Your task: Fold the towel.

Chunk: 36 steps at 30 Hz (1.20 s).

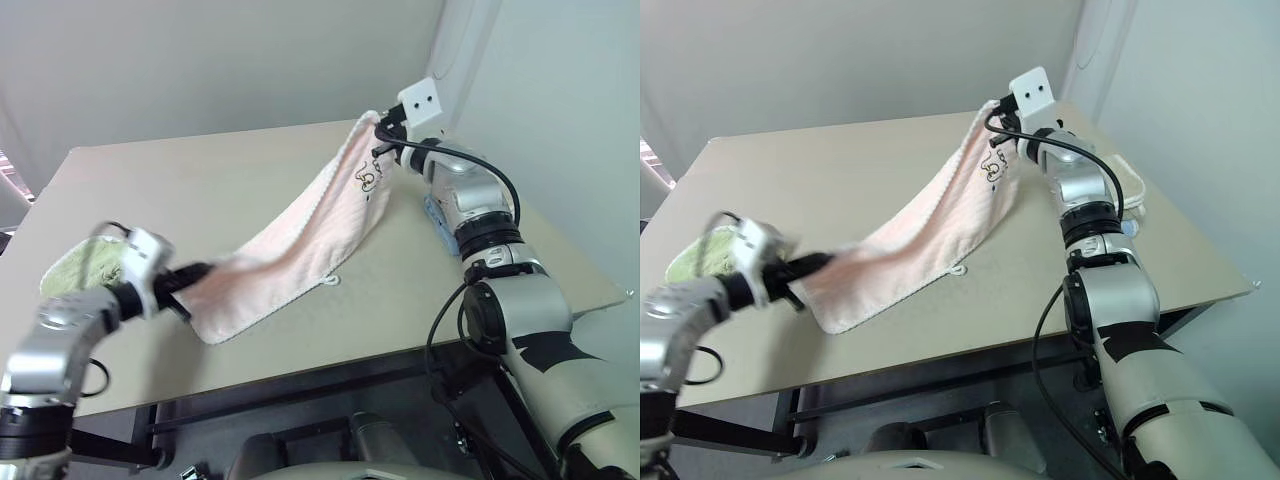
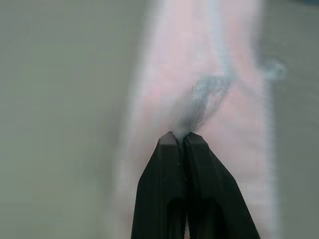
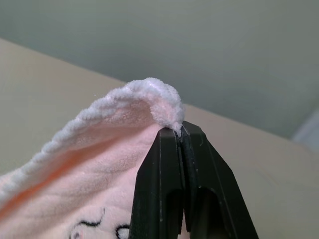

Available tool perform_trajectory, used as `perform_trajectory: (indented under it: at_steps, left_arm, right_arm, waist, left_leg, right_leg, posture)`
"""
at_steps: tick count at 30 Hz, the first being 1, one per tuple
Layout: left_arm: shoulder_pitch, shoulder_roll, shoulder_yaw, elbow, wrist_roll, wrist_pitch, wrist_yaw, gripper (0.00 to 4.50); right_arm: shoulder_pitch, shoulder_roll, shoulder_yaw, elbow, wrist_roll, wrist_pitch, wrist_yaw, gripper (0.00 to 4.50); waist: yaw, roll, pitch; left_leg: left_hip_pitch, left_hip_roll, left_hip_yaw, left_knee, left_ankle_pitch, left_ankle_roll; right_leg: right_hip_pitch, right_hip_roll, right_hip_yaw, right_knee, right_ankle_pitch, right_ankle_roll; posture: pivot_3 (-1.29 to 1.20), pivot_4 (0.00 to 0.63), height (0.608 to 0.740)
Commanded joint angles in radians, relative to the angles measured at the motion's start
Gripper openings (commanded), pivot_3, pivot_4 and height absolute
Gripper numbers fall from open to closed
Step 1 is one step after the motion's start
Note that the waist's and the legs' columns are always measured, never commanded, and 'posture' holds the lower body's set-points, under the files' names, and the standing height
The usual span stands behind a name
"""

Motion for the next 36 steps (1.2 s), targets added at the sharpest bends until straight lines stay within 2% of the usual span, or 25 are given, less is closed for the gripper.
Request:
perform_trajectory:
  at_steps: [1, 4, 11, 15, 20, 22, 25, 27, 31, 36]
  left_arm:
    - [-0.109, 0.011, 0.051, 0.129, 0.004, -0.054, 0.019, 0.02]
    - [-0.284, -0.006, 0.057, 0.33, 0.037, -0.103, 0.093, 0.02]
    - [-0.702, -0.068, -0.076, 0.851, 0.222, -0.376, 0.167, 0.02]
    - [-0.956, -0.111, -0.12, 1.186, 0.324, -0.525, 0.314, 0.02]
    - [-1.112, -0.112, -0.148, 1.358, 0.422, -0.663, 0.497, 0.02]
    - [-1.122, -0.097, -0.158, 1.373, 0.448, -0.702, 0.51, 0.02]
    - [-1.087, -0.072, -0.142, 1.361, 0.426, -0.749, 0.371, 0.02]
    - [-1.014, -0.044, -0.145, 1.329, 0.409, -0.778, 0.217, 0.02]
    - [-0.811, 0.034, -0.147, 1.233, 0.392, -0.834, 0.013, 0.02]
    - [-0.574, 0.087, -0.089, 0.998, 0.294, -0.769, -0.138, 0.02]
  right_arm:
    - [-0.014, -0.028, -0.005, -0.022, -0.008, -0.012, -0.017, 0.0]
    - [-0.016, -0.044, 0.0, 0.015, -0.023, -0.042, -0.036, 0.0]
    - [-0.073, -0.045, 0.006, 0.166, -0.058, -0.144, -0.101, 0.0]
    - [-0.152, -0.036, -0.011, 0.282, -0.065, -0.202, -0.205, 0.0]
    - [-0.246, -0.041, -0.071, 0.36, -0.038, -0.284, -0.321, 0.0]
    - [-0.251, -0.041, -0.093, 0.365, -0.022, -0.311, -0.299, 0.0]
    - [-0.198, -0.031, -0.096, 0.339, -0.008, -0.388, -0.192, 0.0]
    - [-0.117, -0.028, -0.071, 0.3, -0.02, -0.488, -0.115, 0.0]
    - [0.033, -0.032, -0.066, 0.185, 0.02, -0.524, 0.074, 0.0]
    - [0.196, -0.047, -0.085, -0.076, 0.113, -0.408, 0.217, 0.0]
  waist:
    - [0.001, 0.001, 0.0]
    - [0.002, 0.0, 0.0]
    - [0.003, -0.001, 0.0]
    - [0.0, -0.002, 0.0]
    - [0.0, -0.002, 0.0]
    - [0.001, -0.002, 0.0]
    - [0.001, -0.002, 0.0]
    - [-0.002, -0.002, -0.001]
    - [-0.007, -0.002, -0.001]
    - [0.0, -0.002, 0.0]
  left_leg:
    - [0.0, 0.0, 0.0, 0.0, 0.0, 0.0]
    - [0.0, -0.001, 0.0, 0.0, 0.0, 0.0]
    - [0.0, -0.003, 0.0, 0.001, 0.0, 0.0]
    - [-0.002, -0.003, 0.001, 0.0, 0.0, 0.0]
    - [-0.004, -0.003, 0.001, -0.006, 0.0, 0.0]
    - [-0.002, -0.003, 0.002, -0.01, 0.0, 0.0]
    - [-0.001, -0.004, 0.002, -0.014, 0.0, 0.0]
    - [-0.001, -0.004, 0.002, -0.014, 0.0, 0.0]
    - [-0.001, -0.004, 0.002, -0.014, 0.0, 0.0]
    - [-0.002, -0.002, 0.001, -0.01, 0.0, 0.0]
  right_leg:
    - [0.0, -0.001, 0.0, 0.0, 0.0, 0.0]
    - [0.001, -0.001, 0.0, -0.001, 0.0, 0.0]
    - [0.001, -0.001, 0.0, -0.001, 0.003, 0.002]
    - [-0.001, -0.001, 0.001, -0.001, 0.006, 0.004]
    - [-0.006, -0.001, 0.002, -0.002, 0.006, 0.004]
    - [-0.006, -0.001, 0.003, -0.002, 0.006, 0.004]
    - [-0.006, -0.001, 0.003, -0.003, 0.006, 0.004]
    - [-0.006, -0.001, 0.003, -0.003, 0.006, 0.004]
    - [-0.006, -0.002, 0.003, -0.002, 0.006, 0.004]
    - [-0.006, -0.002, 0.003, 0.0, 0.006, 0.004]
  posture:
    - [0.0, 0.0, 0.729]
    - [0.0, 0.0, 0.729]
    - [0.0, 0.0, 0.729]
    - [0.0, 0.0, 0.729]
    - [0.0, 0.0, 0.729]
    - [0.0, 0.0, 0.729]
    - [0.0, 0.0, 0.729]
    - [0.0, 0.0, 0.729]
    - [0.0, 0.0, 0.729]
    - [0.0, 0.0, 0.729]
